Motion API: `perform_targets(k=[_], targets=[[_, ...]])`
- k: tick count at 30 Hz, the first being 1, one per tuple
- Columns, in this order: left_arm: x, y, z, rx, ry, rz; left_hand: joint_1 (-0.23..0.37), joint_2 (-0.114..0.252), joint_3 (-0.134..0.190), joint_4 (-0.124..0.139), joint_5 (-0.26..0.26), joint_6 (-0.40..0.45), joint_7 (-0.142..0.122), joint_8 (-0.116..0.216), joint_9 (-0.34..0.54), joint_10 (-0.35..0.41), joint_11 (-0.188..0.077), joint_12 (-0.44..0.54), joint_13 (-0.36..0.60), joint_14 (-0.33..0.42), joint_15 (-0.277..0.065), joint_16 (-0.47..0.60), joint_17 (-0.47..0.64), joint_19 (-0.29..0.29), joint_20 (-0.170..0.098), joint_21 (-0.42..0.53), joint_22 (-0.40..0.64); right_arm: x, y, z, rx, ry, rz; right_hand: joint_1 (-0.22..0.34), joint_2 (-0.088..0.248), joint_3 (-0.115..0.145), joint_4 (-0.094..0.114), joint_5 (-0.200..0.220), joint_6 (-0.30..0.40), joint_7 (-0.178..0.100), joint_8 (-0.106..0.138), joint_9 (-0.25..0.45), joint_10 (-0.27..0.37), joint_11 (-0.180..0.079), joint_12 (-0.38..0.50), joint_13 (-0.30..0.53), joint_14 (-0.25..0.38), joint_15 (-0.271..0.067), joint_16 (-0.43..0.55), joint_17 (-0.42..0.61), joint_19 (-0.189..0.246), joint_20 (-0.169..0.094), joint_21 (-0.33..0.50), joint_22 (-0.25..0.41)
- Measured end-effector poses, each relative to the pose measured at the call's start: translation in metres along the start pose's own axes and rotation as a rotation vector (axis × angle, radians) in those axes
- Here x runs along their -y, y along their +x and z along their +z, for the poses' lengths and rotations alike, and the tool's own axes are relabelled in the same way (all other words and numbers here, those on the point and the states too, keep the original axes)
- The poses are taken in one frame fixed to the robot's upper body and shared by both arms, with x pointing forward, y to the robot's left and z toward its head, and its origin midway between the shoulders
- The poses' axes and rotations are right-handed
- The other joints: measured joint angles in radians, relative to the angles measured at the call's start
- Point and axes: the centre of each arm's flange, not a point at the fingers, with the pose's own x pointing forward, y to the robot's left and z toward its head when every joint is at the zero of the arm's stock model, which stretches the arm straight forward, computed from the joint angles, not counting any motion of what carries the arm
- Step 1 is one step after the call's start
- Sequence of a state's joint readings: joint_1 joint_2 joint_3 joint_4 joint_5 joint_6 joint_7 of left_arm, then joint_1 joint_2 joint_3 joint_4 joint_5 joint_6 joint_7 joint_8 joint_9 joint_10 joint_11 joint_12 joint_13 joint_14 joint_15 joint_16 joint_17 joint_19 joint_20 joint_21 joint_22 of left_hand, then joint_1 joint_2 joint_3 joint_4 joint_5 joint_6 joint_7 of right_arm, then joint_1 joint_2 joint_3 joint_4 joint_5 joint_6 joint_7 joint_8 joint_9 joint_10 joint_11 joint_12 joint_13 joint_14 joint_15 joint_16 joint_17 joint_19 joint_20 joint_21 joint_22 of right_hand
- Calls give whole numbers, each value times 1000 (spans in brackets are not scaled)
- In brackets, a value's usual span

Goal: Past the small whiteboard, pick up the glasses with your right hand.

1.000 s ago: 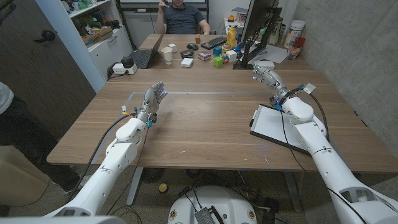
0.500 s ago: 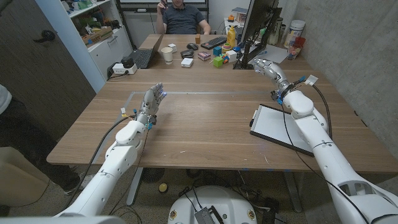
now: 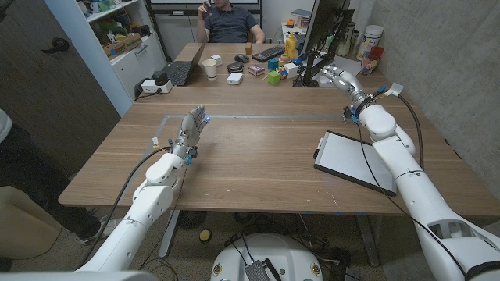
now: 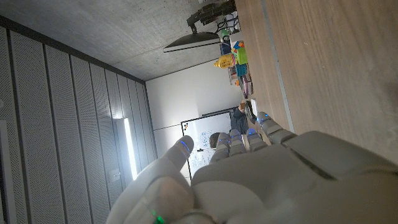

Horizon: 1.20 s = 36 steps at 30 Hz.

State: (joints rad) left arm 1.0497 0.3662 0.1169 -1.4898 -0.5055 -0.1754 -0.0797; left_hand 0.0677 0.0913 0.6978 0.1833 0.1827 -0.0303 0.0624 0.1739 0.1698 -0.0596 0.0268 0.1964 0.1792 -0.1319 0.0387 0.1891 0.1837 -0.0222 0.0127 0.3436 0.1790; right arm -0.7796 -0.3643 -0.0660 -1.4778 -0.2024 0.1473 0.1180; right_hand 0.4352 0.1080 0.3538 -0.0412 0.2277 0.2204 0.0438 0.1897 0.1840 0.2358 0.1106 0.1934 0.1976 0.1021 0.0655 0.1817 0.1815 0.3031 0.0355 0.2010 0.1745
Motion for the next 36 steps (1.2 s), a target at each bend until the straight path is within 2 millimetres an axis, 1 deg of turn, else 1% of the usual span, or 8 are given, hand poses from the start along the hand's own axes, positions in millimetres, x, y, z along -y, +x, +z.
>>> perform_targets(k=[6,9,11,14,20,22,30,36], targets=[[3,-1,-1,-2,1,1,-2,2,4,-4,0,0,0,0,0,0,0,0,0,0,0,0,0,0,0,0,0,8,6,-3,-12,-56,-15,17,7,9,-10,0,5,-5,0,0,0,0,8,0,0,-11,0,0,0,0,0,0],[4,-1,-2,-8,3,4,-2,2,4,-4,0,0,0,0,0,0,0,0,0,0,0,0,0,0,0,-4,0,12,9,-5,-18,-72,-20,18,8,10,-18,0,10,-10,0,0,0,0,8,0,0,-11,0,0,3,-11,0,0],[7,-1,-2,-9,3,2,-2,2,4,-4,0,0,0,0,0,0,0,0,0,0,0,0,0,0,0,-4,0,15,11,-5,-17,-97,-31,25,15,13,-22,0,14,-6,0,0,4,-4,8,0,4,-15,0,0,3,-11,0,0],[8,-1,-2,-12,5,5,-2,2,4,-4,0,0,0,0,0,0,0,0,0,0,0,0,0,0,0,-4,0,19,15,-6,-17,-129,-43,38,28,21,-30,0,21,-13,8,0,7,-7,8,0,0,-21,0,0,3,-11,0,0],[11,0,-2,-16,9,7,-1,1,4,-4,0,0,0,0,0,0,0,0,0,0,0,0,0,0,0,-4,0,28,21,-7,-24,-208,-65,57,35,30,-39,0,26,-19,8,0,7,-18,8,0,1,-31,4,0,-2,-16,0,0],[11,1,-2,-16,10,8,-1,1,4,-4,0,0,0,0,0,0,0,0,0,0,0,0,0,0,0,-4,0,31,23,-8,-26,-233,-71,57,35,27,-44,-3,26,-19,8,0,11,-22,8,0,3,-39,4,0,-3,-16,0,0],[13,3,-1,-20,17,11,-1,1,4,-4,0,0,0,0,0,0,0,0,0,0,0,0,0,0,0,-4,0,42,28,-16,-50,-293,-73,62,30,23,-49,-10,30,-23,8,0,6,-30,8,0,-2,-45,4,0,-9,-23,0,0],[16,11,2,-18,23,7,-4,4,4,-4,0,0,0,0,0,0,0,0,0,0,0,0,0,0,0,-4,0,52,31,-22,-75,-369,-76,69,24,19,-53,-10,29,-23,8,0,-3,-38,8,0,-6,-48,4,0,-15,-29,0,0]])
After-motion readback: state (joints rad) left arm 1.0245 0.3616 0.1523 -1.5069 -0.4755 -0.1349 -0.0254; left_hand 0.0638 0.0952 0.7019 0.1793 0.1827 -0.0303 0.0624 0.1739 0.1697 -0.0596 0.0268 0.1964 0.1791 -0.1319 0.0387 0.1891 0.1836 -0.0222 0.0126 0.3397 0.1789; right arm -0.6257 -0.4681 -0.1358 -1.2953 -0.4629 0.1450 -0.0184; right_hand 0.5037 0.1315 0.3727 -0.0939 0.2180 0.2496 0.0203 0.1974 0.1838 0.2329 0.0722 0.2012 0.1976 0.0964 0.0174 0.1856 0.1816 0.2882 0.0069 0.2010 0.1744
